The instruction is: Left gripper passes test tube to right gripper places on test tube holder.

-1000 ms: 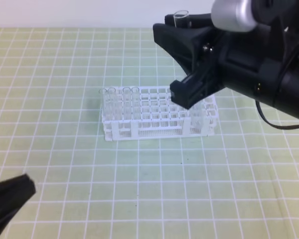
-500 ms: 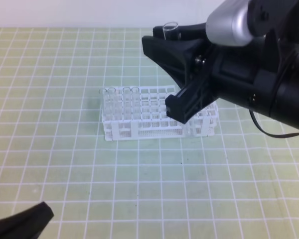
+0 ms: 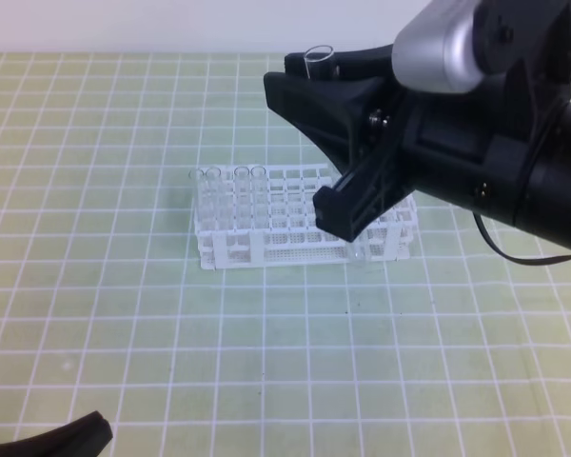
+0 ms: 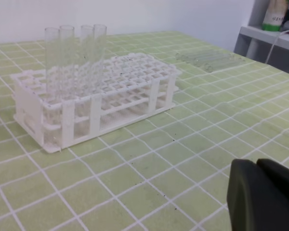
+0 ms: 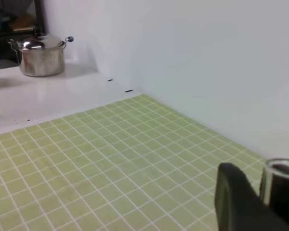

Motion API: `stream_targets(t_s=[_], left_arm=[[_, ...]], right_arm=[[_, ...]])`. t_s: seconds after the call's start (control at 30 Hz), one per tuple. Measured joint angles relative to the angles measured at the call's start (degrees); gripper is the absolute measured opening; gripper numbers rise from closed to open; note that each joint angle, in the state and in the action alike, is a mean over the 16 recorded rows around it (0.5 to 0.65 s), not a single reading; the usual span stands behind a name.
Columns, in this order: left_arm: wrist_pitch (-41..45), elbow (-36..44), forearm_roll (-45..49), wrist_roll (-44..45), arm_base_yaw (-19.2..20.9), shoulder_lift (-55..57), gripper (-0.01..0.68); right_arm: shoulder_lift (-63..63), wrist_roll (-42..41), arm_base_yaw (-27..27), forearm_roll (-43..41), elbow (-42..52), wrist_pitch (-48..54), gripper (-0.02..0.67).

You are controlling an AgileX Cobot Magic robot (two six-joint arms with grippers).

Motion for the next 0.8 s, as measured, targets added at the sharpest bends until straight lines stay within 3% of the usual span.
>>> stream_targets(t_s=[0.6,0.8], left_arm=[[0.1,-0.1,0.0,0.0,0.0,0.0,0.0],[0.2,-0.1,0.0,0.0,0.0,0.0,0.0]], right_arm=[[0.0,-0.2,-0.5,0.0,0.0,-4.6,0.082],[0.0,9.8,-1.8,-8.6,0.0,-6.6,0.082]])
